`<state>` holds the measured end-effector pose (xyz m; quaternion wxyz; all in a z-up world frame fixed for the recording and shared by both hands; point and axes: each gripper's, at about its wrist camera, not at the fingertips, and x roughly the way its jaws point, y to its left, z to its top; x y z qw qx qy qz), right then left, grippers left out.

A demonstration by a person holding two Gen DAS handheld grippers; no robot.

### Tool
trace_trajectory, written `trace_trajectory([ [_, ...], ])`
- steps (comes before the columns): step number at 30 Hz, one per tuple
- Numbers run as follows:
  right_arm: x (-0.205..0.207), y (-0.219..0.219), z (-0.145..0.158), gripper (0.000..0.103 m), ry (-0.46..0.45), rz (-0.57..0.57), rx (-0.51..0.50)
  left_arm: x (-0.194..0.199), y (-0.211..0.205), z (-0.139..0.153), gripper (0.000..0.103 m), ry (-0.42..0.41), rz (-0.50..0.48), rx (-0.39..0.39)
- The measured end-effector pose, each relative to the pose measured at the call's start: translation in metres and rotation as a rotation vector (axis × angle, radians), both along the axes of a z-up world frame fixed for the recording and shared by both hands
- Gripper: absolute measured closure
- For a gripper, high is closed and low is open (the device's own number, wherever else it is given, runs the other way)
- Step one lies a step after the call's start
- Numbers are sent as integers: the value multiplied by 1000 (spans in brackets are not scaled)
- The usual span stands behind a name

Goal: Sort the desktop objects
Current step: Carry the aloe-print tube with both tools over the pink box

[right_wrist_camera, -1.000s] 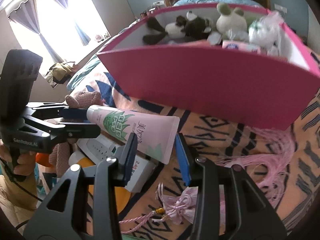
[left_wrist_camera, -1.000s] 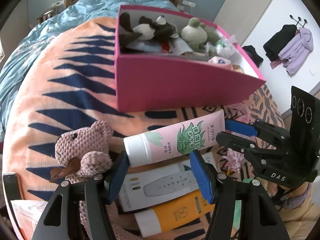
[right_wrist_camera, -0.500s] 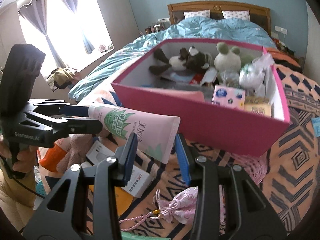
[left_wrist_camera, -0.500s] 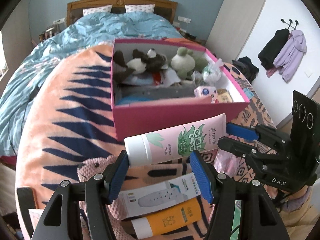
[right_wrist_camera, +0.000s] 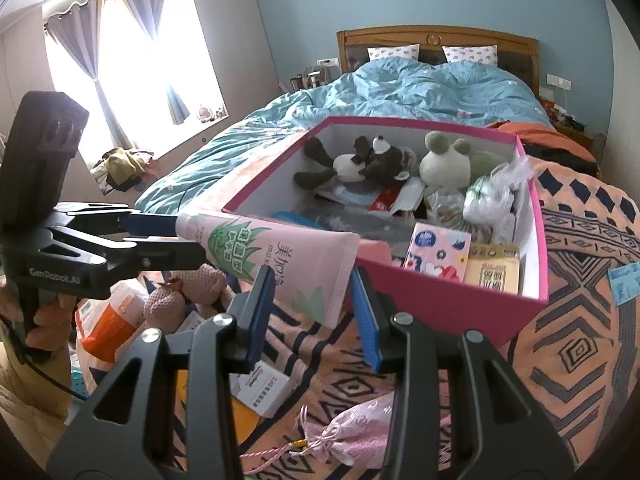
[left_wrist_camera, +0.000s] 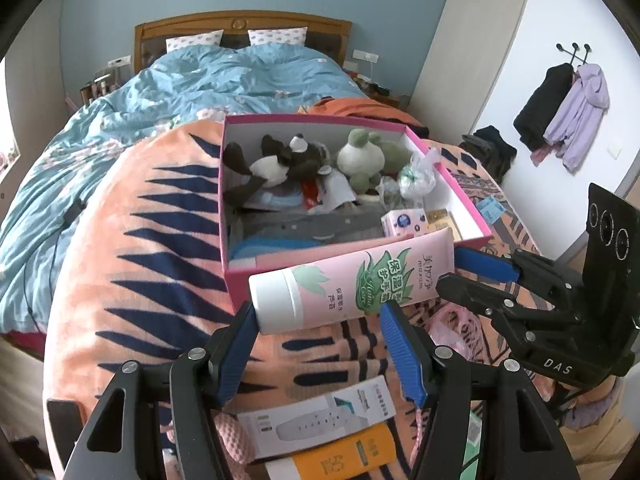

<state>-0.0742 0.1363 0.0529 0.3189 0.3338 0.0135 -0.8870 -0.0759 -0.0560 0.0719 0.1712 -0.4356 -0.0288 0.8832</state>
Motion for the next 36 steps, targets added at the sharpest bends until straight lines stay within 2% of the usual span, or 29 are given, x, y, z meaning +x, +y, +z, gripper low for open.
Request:
trace_trajectory([
  [22,-39,-2,11,61,15,-10,-4,-38,1,7,40,5,34,8],
  [36,-63,-3,0,61,-12,-26,23,-64,4,-3,40,-17,51,-2],
])
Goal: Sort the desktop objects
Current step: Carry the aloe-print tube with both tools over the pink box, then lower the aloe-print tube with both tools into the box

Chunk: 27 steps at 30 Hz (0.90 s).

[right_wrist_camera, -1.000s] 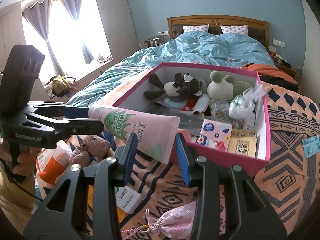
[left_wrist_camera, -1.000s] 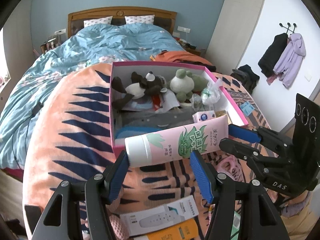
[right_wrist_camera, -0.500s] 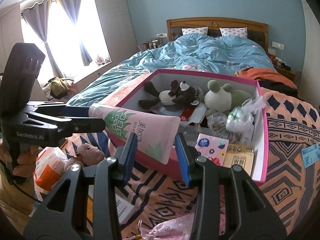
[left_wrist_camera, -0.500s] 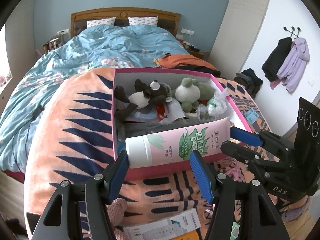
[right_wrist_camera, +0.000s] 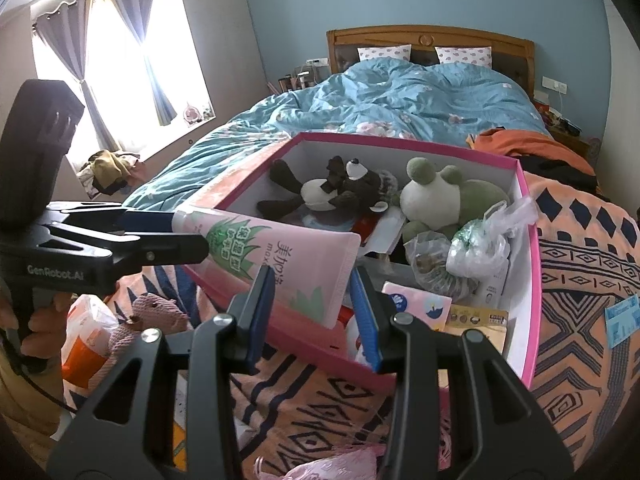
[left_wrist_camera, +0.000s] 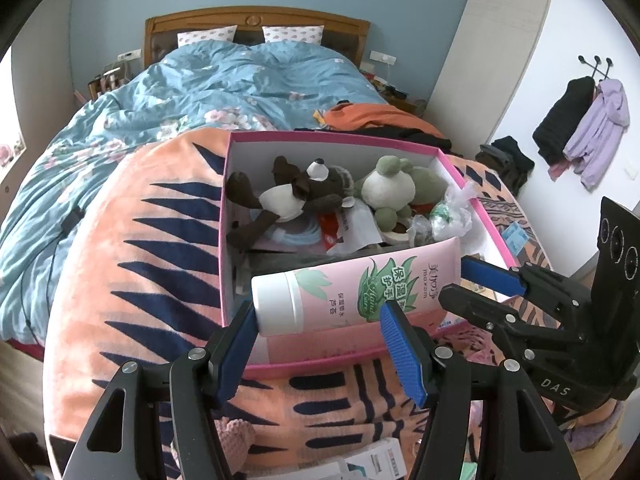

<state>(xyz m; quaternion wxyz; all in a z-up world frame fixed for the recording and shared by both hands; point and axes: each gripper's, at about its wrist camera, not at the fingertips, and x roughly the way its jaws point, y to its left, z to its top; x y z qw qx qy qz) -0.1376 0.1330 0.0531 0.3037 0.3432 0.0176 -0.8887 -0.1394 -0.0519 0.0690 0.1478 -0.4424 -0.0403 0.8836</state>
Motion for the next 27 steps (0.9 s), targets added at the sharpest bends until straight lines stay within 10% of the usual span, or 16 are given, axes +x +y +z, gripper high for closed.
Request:
trace_trajectory([
  [27,-36,-7,-22,61,-59,-19,37,-30,3,-26,40,-48,45,-32],
])
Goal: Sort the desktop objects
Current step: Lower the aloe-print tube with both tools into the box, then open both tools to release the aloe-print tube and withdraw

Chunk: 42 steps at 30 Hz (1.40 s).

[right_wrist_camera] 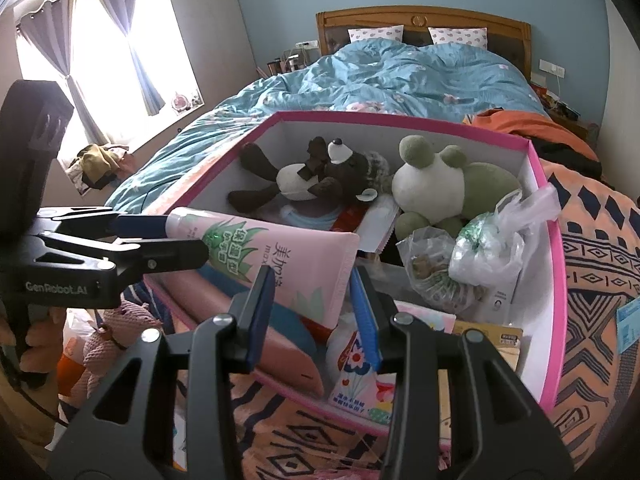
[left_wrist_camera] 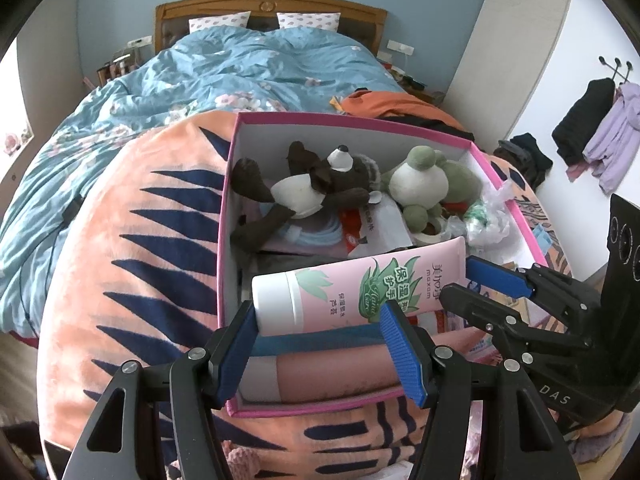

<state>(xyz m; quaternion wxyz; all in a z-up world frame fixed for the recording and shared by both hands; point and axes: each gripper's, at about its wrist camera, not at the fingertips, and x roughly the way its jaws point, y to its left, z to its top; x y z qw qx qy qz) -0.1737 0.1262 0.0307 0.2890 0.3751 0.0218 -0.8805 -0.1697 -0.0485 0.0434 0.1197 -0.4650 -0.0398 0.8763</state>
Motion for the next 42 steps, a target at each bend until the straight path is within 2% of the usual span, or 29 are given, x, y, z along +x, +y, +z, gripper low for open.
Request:
trace_trajectory([
  [21,-22,-6,-20,60,-60,-18,48,-5,14,-12,41,9,16,-100],
  [31,-15,-5,-18,53,-40,-27,44,9,20,-12,25,57,12,-86],
  [37,5,4,-10,45,2,-42,7,24,19,-6,19,94,30,-69],
  [42,29,14,-6,44,31,-45,-33,40,14,0,19,115,52,-43],
])
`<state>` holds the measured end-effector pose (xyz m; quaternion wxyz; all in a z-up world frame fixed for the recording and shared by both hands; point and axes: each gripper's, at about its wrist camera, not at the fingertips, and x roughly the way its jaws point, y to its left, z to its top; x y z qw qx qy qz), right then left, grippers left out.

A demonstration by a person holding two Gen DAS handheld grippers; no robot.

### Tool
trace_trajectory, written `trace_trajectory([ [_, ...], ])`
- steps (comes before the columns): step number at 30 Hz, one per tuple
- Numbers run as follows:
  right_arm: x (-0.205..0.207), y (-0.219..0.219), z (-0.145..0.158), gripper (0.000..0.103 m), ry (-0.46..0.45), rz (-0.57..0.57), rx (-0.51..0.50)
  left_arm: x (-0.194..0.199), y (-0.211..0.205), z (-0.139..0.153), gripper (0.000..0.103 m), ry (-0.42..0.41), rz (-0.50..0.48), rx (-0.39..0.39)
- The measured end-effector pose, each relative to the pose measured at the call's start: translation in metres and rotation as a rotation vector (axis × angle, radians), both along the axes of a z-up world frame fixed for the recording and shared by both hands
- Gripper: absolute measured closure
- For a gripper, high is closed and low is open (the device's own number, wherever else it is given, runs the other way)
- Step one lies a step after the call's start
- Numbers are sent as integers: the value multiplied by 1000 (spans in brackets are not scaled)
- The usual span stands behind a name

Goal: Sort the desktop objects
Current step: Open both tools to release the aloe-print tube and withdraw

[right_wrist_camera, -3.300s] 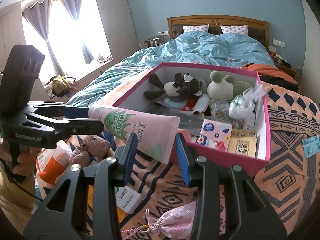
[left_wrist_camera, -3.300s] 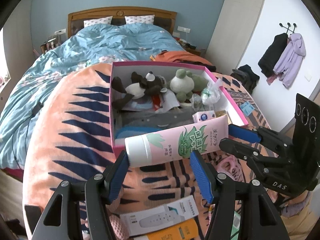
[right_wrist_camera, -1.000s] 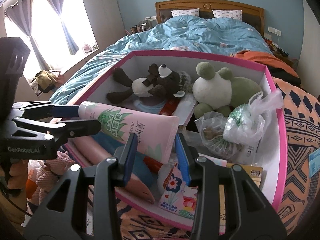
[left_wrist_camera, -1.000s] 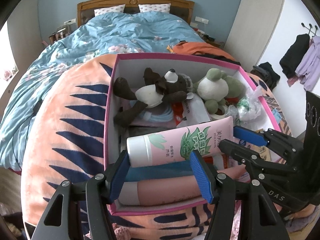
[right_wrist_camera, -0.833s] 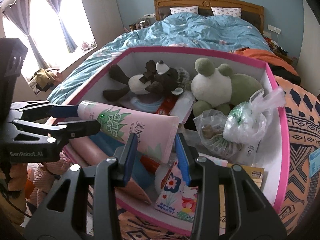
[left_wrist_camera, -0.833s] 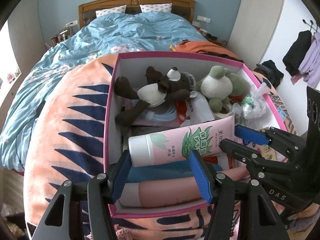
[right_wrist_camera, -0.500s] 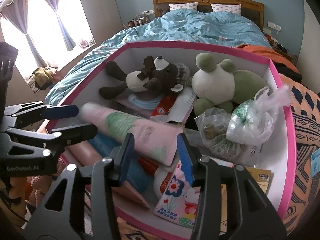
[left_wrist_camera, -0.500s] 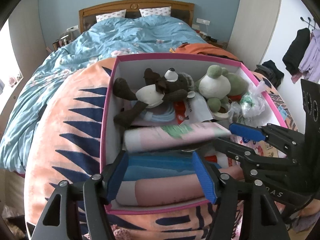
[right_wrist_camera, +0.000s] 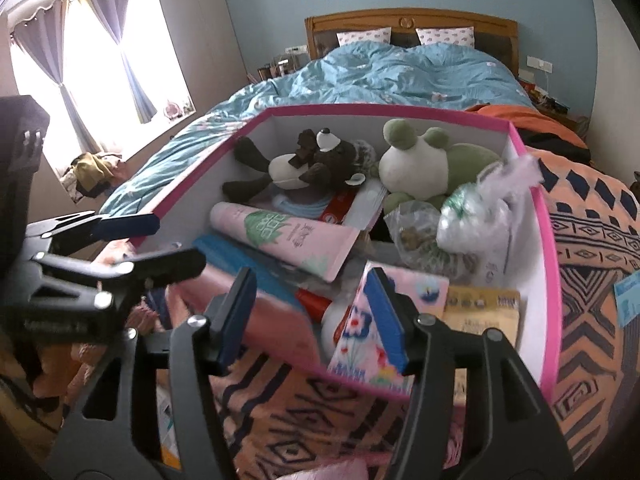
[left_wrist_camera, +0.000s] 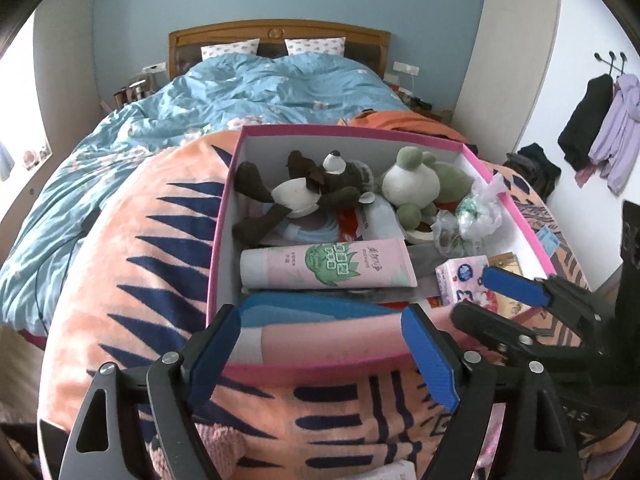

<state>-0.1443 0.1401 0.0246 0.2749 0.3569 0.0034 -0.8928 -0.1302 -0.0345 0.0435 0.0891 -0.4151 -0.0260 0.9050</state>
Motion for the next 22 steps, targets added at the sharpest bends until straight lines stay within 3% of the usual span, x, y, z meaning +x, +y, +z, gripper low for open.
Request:
trace_trajectory([
  [8,46,18,14,38,45,-2,-103,37,0,9,16,55,-17,21],
  [10,55,21,17,37,51,-3,-119,44,1,11,12,68,-3,-9],
  [18,87,23,16,36,63,11,-134,72,1,17,12,156,92,-98],
  [22,97,19,9,36,54,26,-123,77,0,10,10,124,79,-98],
])
